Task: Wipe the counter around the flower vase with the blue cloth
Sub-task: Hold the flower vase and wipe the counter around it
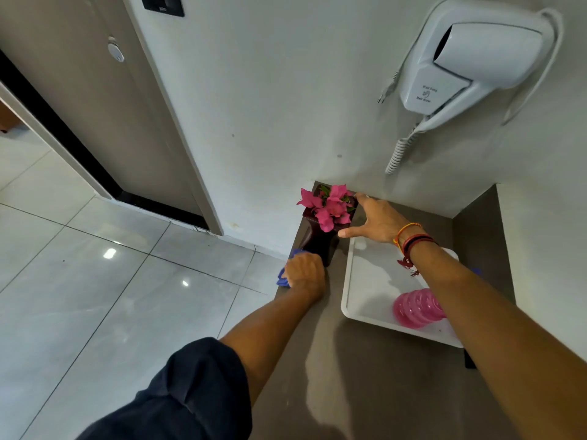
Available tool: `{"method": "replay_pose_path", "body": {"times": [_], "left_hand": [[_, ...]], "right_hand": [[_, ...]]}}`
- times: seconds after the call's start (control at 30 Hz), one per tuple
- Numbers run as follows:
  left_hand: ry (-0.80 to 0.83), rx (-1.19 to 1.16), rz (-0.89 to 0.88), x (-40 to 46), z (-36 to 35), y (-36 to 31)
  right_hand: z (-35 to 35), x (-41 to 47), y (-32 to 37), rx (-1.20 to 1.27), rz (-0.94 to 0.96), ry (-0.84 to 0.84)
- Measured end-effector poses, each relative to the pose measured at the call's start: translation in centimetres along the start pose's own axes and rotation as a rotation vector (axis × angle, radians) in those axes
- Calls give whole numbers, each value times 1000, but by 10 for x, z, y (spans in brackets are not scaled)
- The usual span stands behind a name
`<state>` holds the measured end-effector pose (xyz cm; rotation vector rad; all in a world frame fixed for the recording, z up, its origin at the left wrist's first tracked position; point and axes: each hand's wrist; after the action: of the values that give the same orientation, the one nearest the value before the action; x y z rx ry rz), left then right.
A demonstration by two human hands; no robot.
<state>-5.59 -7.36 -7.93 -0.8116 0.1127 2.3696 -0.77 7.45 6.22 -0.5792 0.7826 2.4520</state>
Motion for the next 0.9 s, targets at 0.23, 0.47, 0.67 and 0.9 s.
{"method": "replay_pose_path", "body": {"times": [0.23,0.47,0.67,0.9], "left_hand": [[131,108,15,3,-12,-22],[121,423,-351,-13,-7,-9],[-82,171,-533,-32,16,26],[-294,46,-710,-46,26,-17]], "right_hand": [[1,3,-2,19,25,5],[-1,4,-5,18,21,18],[-12,-7,-10,108,-67,-7],[-81,-44,-51,1400,-322,90]]}}
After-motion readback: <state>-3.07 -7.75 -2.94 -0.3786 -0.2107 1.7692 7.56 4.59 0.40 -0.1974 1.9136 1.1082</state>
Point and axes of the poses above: each hand's wrist, its own x-axis towards the middle knuckle, its own z-axis out of the back of the hand, y = z × x, and after that the axes turned 15 degrees about y, right-handed
